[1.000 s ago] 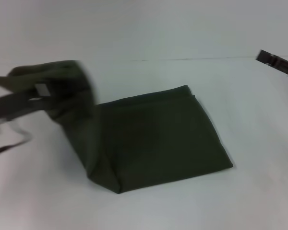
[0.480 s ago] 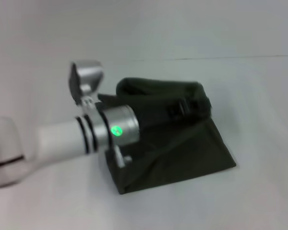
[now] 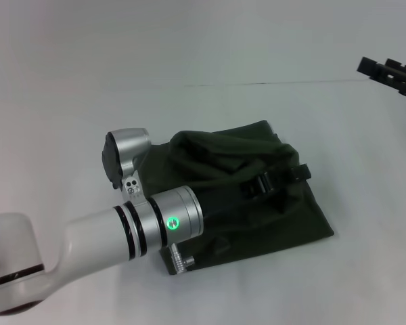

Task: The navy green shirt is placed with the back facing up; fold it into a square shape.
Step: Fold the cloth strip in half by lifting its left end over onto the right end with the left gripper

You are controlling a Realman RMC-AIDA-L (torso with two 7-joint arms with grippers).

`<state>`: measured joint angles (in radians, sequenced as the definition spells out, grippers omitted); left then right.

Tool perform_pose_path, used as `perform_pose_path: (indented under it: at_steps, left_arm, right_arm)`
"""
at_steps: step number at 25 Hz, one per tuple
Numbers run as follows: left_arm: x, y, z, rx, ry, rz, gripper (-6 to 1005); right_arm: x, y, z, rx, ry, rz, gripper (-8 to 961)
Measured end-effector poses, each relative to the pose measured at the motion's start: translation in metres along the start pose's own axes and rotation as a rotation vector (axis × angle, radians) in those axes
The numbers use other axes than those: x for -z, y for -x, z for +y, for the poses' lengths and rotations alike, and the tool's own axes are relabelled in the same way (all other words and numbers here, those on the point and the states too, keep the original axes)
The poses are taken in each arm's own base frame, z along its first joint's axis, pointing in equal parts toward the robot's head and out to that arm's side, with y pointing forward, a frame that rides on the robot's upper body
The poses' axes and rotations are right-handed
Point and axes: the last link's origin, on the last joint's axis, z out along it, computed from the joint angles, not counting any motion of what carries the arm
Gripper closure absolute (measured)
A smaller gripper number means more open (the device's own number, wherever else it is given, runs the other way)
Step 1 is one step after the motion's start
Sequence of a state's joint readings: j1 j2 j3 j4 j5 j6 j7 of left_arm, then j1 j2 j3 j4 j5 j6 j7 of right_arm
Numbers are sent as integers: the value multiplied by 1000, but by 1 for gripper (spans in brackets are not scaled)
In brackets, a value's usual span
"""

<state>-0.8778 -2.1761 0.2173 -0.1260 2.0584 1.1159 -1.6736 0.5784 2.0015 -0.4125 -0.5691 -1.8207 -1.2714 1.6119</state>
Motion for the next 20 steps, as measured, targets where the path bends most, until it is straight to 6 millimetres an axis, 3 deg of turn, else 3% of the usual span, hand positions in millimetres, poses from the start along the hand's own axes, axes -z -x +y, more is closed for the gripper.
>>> perform_pose_path:
  at_steps: [7, 12, 20]
  left_arm:
    - [10, 2, 24, -11, 194, -6, 517]
    - [32, 1, 43, -38, 380, 7, 319]
    - [69, -5, 42, -96, 456, 67, 109]
  right_arm:
    - [-4, 1, -2, -8, -25, -5, 23]
    - [-4, 0, -4, -15, -39, -4, 23]
    - [-6, -2, -4, -28, -43, -1, 24]
